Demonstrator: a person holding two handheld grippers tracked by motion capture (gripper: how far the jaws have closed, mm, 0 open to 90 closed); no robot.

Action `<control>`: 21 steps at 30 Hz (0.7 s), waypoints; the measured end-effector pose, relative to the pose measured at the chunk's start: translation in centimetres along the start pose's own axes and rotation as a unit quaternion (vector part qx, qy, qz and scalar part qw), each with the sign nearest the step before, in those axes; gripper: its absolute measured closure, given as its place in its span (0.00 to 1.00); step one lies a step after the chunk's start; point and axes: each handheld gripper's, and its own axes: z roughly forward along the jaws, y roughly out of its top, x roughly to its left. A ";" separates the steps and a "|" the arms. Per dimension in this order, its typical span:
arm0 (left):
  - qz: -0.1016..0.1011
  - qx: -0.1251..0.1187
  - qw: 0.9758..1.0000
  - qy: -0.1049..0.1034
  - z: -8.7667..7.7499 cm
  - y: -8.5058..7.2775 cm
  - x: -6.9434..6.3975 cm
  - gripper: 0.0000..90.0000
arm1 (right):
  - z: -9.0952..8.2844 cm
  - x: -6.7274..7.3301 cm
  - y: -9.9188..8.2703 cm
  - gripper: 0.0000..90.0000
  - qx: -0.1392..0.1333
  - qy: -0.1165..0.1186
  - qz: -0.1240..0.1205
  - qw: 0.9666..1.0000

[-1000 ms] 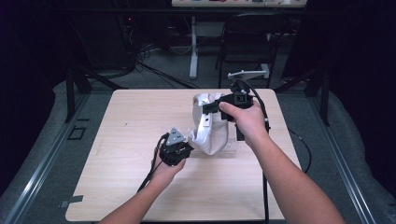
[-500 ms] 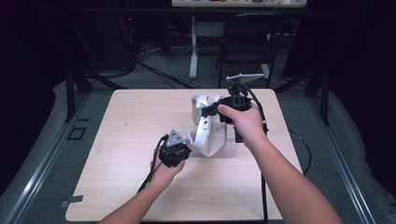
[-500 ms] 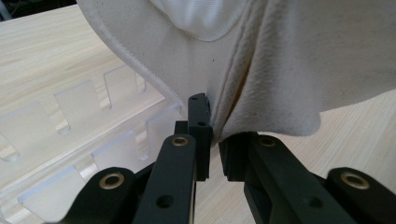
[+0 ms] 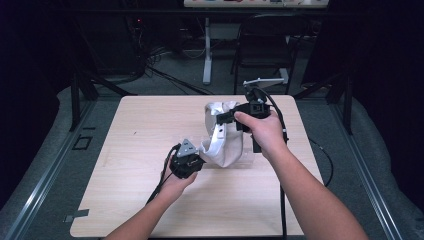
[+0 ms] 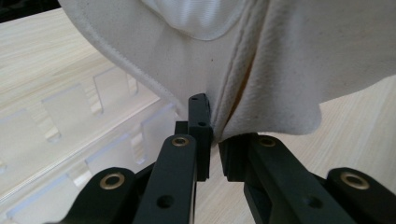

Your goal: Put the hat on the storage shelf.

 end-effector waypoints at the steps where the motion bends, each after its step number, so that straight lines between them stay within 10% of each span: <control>1: 0.000 0.000 1.000 0.000 0.0 0.1 0.0 0.94 | -0.2 0.1 0.1 0.93 0.000 -0.004 -0.001 1.000; 14: -0.037 -0.027 0.999 0.007 -0.4 -1.3 0.3 0.94 | 1.2 0.3 0.1 0.93 0.005 0.003 -0.001 1.000; 21: -0.003 -0.023 1.000 -0.008 -0.4 -1.1 0.5 0.94 | 0.8 0.5 0.0 0.93 0.003 0.002 -0.002 1.000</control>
